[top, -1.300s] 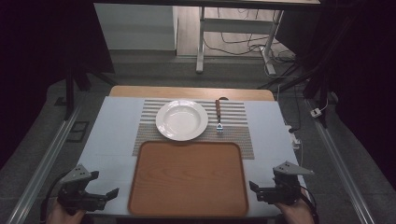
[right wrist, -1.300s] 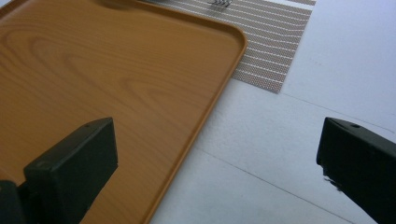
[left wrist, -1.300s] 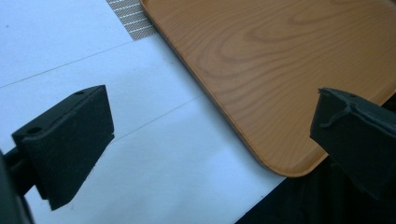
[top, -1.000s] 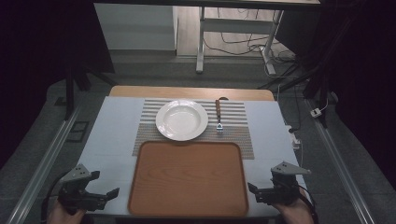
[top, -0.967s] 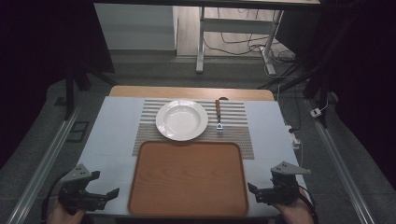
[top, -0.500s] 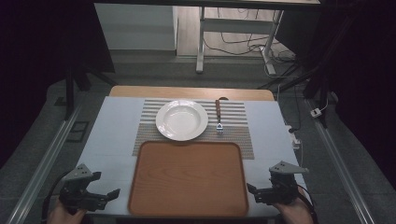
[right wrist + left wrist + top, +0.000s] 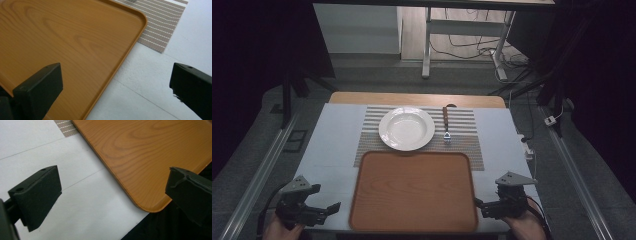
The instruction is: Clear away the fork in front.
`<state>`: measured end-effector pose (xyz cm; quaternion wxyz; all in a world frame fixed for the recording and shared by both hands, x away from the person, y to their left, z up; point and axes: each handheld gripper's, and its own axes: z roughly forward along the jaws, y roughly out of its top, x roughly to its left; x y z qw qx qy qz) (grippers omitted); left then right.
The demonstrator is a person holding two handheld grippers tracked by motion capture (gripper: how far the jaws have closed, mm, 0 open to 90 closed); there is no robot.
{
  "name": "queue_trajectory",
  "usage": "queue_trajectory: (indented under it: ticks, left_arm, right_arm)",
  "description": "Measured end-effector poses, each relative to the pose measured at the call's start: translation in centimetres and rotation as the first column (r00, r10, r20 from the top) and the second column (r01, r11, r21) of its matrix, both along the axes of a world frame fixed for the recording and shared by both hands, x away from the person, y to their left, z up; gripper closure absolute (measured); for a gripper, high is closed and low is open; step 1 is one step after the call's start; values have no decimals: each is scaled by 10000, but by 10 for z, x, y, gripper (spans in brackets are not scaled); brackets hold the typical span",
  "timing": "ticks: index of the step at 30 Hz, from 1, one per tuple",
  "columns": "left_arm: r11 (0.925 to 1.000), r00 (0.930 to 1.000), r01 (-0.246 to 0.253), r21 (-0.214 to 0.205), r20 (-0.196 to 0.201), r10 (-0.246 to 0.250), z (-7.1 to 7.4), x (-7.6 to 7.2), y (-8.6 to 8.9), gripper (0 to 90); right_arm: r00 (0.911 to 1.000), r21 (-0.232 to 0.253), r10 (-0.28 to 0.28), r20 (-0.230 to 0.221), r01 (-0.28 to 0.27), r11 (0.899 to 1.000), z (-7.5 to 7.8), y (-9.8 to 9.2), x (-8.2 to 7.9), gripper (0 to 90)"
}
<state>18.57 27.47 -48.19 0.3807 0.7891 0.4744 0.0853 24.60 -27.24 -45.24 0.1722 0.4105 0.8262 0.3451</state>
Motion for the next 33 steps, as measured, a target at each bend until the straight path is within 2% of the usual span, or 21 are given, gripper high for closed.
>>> queue_trajectory:
  ticks: [2, 12, 24, 28, 33]
  left_arm:
    - [10000, 10000, 5, 1, -4, -5, 0, 0, 0, 2]
    - [10000, 10000, -23, 1, -63, 23, 0, 0, 0, 3]
    - [10000, 10000, -27, 26, -85, 27, 0, 1, -1, 3]
    - [10000, 10000, -13, 37, -98, 13, 0, 1, -1, 4]
    - [10000, 9999, -21, 49, -123, 21, -1, 2, -1, 4]
  right_arm:
    - [10000, -80, 58, -3, -58, 10000, 0, 1, 1, 0]
    - [9998, 197, 187, -75, -186, 9996, 3, 5, 8, 0]
    - [9994, 105, 325, -125, -323, 9994, 2, 12, 19, 0]
    - [9981, -418, 608, -40, -609, 9973, 0, 21, 21, 0]
    - [9932, -862, 1134, -250, -1151, 9896, -4, 31, 24, 17]
